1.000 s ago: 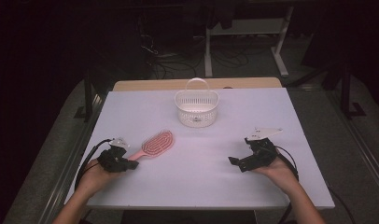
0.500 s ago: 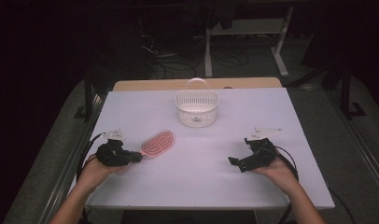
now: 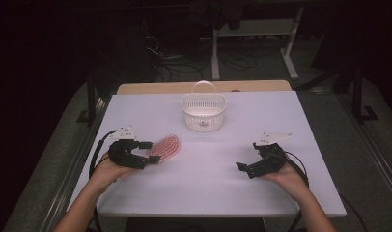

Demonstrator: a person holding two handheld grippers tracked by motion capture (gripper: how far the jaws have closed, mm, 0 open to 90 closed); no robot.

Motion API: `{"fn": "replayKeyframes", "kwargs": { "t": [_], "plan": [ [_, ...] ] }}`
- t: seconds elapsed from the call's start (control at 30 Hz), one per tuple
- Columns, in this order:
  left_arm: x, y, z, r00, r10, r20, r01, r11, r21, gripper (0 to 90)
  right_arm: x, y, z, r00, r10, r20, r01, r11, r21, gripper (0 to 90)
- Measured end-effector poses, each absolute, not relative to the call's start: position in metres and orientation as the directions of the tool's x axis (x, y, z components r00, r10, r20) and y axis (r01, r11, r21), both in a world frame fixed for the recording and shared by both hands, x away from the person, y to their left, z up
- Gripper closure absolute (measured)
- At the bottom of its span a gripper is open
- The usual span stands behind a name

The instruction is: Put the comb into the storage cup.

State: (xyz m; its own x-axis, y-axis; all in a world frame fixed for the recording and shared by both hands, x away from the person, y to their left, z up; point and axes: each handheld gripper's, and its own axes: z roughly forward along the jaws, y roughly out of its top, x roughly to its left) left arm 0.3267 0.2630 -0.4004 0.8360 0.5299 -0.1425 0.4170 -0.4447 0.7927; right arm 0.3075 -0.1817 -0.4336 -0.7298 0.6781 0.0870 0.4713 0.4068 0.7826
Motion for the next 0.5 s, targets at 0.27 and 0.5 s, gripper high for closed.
{"fn": "replayKeyframes", "kwargs": {
  "t": [0.27, 0.5],
  "plan": [
    [0.3257, 0.2612, -0.4074, 0.838, 0.529, -0.134, 0.407, -0.443, 0.799, 2.1, 0.3076, -0.1821, -0.4338, -0.73, 0.678, 0.087, 0.47, 0.406, 0.784, 0.1],
    [0.3253, 0.263, -0.4075, 0.839, 0.529, -0.131, 0.396, -0.427, 0.813, 0.0, 0.3072, -0.1823, -0.4339, -0.731, 0.678, 0.084, 0.469, 0.408, 0.783, 0.1]
  ]
}}
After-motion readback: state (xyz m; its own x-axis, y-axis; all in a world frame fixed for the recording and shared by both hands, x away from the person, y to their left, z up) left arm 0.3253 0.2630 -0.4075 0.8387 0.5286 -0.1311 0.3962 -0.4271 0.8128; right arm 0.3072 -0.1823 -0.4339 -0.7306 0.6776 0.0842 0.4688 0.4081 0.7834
